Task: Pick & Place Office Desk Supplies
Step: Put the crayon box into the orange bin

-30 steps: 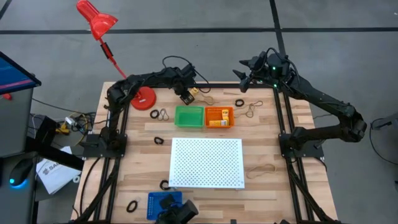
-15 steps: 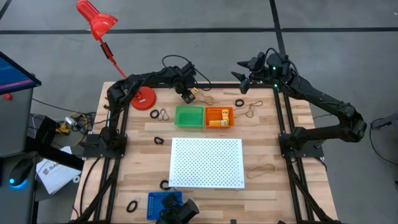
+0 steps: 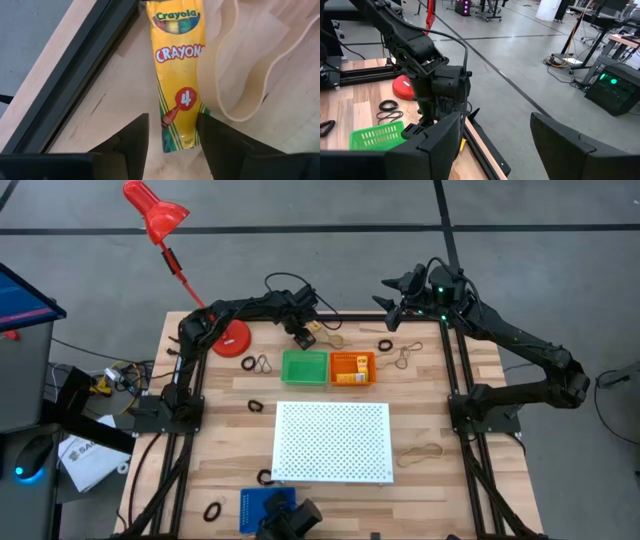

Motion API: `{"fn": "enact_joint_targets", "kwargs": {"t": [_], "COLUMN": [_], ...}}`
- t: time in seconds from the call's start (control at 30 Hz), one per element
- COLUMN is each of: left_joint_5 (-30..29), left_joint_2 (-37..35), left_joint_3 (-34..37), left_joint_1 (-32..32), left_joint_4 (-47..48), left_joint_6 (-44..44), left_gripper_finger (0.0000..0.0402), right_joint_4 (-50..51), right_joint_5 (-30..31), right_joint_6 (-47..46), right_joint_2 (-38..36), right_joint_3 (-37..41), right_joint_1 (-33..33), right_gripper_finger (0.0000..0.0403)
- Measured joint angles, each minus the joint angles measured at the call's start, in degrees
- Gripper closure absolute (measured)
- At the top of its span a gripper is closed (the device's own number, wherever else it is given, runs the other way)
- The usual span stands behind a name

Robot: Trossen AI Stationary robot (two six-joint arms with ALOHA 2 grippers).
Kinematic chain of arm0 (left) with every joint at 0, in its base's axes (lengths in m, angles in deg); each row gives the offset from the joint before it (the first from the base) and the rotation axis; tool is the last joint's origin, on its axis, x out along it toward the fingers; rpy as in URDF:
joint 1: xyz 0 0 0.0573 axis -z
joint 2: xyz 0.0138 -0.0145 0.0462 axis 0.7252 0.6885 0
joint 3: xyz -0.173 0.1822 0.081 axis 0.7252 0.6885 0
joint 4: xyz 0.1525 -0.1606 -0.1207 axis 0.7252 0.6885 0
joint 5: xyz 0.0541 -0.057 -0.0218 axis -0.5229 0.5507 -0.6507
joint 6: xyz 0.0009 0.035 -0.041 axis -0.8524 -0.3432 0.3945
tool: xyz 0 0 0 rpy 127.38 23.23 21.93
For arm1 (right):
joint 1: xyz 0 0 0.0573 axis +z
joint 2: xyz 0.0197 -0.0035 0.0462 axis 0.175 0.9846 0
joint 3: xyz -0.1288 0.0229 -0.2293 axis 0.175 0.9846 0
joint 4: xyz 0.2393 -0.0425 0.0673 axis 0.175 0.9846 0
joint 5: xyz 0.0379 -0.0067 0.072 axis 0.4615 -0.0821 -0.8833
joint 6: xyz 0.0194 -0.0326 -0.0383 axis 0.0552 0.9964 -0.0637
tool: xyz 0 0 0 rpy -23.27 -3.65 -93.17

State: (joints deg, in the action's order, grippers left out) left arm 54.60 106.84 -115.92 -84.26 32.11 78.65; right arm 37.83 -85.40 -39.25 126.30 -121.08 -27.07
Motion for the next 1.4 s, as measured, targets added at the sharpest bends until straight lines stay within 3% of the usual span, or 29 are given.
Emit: {"fn": "enact_joint_targets", "kwargs": {"t": [0.37,0.93,1.4], "left_joint_5": [-0.46,0.62,0.63], "left_joint_2": [0.19,-4.64,-10.95], "left_joint_3": [-0.15,-0.57,-0.61], "left_joint_1": [-0.02,0.04,0.07], "left_joint_4": [-1.21,-2.01,0.29], "left_joint_6": [1.06,1.76,1.26], "left_gripper_finger": [0.0346,0.0389,0.0397], "right_joint_4": [0.69,2.60,2.60], "right_joint_5": [0.01,0.01,0.01], "right_joint_6": [-0.06,-1.28,-1.74], "right_joint_2": [0.00,0.00,0.00], "right_joint_3": [0.00,0.00,0.00], "right_joint_1": [0.00,0.00,0.00], "right_gripper_finger": [0.0163,0.0163,0.0163]}}
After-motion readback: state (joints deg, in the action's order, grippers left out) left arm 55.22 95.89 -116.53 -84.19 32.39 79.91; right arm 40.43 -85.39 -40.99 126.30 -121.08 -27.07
